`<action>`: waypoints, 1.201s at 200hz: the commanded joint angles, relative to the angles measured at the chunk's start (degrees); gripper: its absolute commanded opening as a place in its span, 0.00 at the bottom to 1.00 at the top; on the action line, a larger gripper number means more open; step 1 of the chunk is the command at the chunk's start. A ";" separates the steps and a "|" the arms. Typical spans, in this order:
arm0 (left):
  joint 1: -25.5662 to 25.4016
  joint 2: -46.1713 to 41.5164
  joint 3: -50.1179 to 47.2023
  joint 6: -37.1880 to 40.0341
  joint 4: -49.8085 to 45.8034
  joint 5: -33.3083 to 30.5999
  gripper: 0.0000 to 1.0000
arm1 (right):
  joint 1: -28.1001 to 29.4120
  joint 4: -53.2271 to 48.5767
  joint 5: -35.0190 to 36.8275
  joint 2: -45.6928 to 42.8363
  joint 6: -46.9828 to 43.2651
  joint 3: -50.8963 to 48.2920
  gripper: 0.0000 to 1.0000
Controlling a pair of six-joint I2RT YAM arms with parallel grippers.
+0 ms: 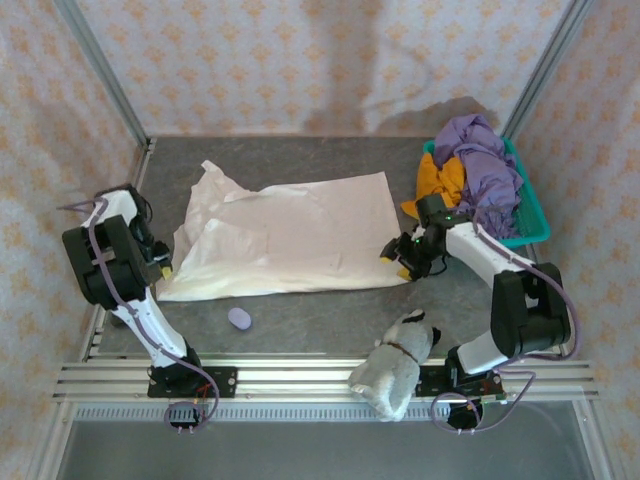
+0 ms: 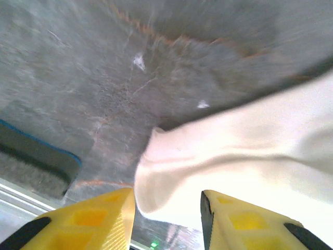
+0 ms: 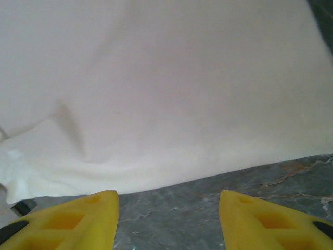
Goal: Fold and stack the t-shirts
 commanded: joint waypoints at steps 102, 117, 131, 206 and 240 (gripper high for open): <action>-13.83 28.63 54.51 -11.08 6.20 10.92 0.61 | -0.26 -14.24 14.51 27.23 -13.18 42.07 0.52; -13.79 32.52 57.78 -13.46 9.89 11.99 0.61 | -0.29 -15.08 14.28 29.91 -13.23 46.25 0.52; -13.82 34.83 58.81 -15.80 14.16 13.46 0.60 | -0.26 -16.47 13.90 32.30 -13.49 50.09 0.52; -13.76 41.13 59.82 -23.24 34.46 17.61 0.54 | -0.32 -21.27 13.81 37.95 -14.08 57.83 0.51; -13.81 43.63 62.60 -23.24 32.76 14.22 0.49 | -0.27 -22.64 14.18 39.43 -14.43 60.94 0.51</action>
